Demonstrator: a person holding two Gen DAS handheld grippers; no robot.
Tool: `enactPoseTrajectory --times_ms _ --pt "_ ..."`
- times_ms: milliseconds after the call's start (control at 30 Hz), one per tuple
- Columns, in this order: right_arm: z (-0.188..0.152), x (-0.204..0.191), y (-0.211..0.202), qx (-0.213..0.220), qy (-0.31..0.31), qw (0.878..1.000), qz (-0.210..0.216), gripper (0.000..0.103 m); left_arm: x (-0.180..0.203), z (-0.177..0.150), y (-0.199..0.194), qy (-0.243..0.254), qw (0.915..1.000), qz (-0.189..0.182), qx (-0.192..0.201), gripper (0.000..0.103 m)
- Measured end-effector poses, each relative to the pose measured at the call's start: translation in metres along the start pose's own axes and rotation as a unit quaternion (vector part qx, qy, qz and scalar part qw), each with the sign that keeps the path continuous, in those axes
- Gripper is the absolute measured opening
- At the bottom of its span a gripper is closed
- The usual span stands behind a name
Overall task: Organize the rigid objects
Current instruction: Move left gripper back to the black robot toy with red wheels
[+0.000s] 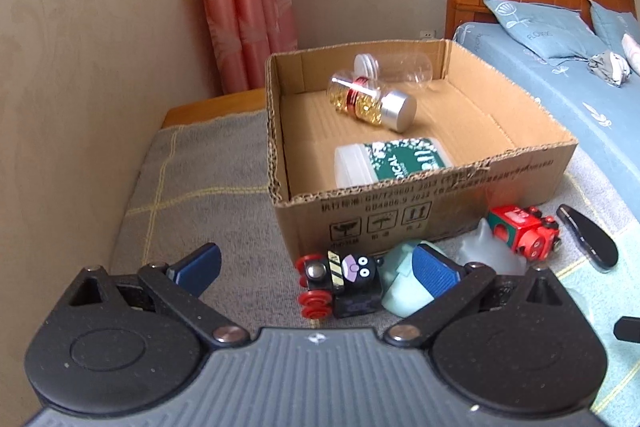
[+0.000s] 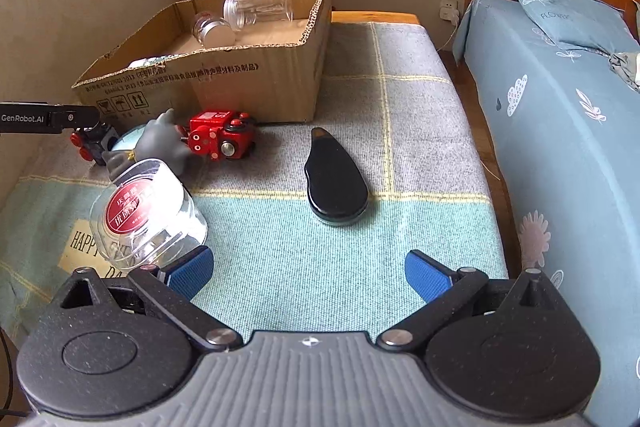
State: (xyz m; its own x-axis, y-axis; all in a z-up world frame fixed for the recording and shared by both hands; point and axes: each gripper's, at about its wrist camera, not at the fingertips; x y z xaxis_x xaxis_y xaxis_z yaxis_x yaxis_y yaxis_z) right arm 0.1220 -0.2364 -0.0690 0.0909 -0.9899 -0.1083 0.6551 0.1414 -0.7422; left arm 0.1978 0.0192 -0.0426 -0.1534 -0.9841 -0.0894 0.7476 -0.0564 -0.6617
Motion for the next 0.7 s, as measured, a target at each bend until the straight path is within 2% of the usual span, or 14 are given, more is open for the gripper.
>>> enactPoseTrajectory --times_ms 333,533,700 --pt "0.001 -0.004 0.003 -0.002 -0.007 1.000 0.004 0.103 -0.013 -0.014 0.020 -0.041 0.9990 0.015 -0.012 0.101" --pt "-0.002 -0.011 0.008 -0.004 -0.032 0.999 -0.008 0.103 -0.021 -0.028 0.014 -0.026 0.9982 0.053 -0.014 0.101" --pt "-0.008 -0.021 0.013 -0.015 -0.066 0.998 -0.016 0.103 -0.038 -0.043 0.009 -0.040 0.9970 0.061 -0.026 0.101"
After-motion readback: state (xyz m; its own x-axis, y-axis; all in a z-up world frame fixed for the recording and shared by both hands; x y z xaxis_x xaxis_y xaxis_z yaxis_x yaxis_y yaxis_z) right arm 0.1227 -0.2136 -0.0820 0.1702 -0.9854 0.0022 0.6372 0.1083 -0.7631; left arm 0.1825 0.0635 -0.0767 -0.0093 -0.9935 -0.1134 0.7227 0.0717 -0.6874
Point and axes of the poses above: each gripper's, at about its wrist camera, not at the fingertips, and y roughly the way its jaws point, x to its right, z to its top, and after that the axes turned 3 degrees about x, right-handed
